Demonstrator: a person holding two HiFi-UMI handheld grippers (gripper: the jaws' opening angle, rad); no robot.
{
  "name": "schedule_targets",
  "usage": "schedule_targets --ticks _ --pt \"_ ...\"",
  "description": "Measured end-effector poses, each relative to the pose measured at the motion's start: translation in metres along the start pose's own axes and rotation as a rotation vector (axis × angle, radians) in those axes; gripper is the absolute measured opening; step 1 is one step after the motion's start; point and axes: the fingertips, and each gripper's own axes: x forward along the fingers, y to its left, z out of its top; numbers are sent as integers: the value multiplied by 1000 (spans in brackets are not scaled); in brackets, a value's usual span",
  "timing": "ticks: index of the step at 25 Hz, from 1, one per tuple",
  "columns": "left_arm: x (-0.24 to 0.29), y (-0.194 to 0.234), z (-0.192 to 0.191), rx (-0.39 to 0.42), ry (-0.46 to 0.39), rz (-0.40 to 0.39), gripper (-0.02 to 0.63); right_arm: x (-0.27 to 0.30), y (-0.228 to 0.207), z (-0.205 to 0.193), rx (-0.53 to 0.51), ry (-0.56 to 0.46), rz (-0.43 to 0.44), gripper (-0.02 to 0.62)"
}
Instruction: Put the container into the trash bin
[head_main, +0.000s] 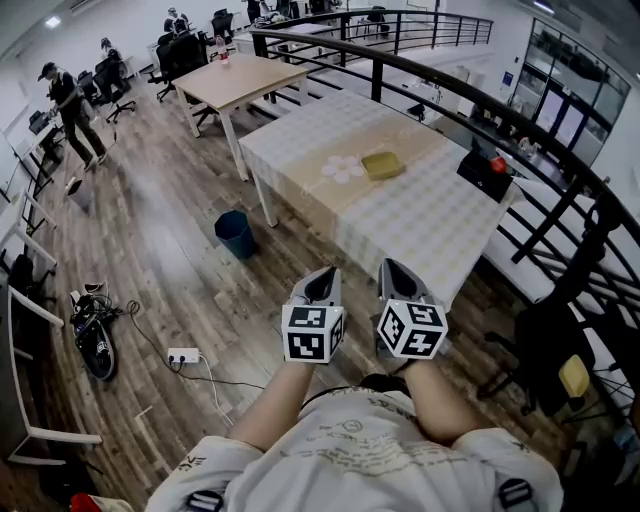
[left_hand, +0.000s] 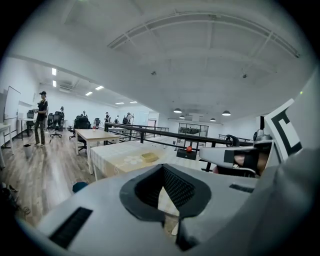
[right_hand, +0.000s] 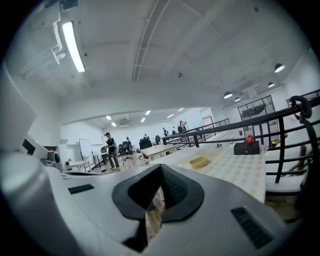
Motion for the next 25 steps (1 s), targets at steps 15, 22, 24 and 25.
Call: schedule_targets --ticks 15,22,24,25 --pt "49 35 6 21 6 5 5 64 -12 1 -4 1 12 2" --pt "105 62 14 30 21 3 5 123 -30 5 -6 1 10 3" --pt "127 69 21 34 27 3 5 145 -39 9 -8 3 7 3" --pt "139 73 24 35 30 3 5 158 -44 12 -13 5 5 3"
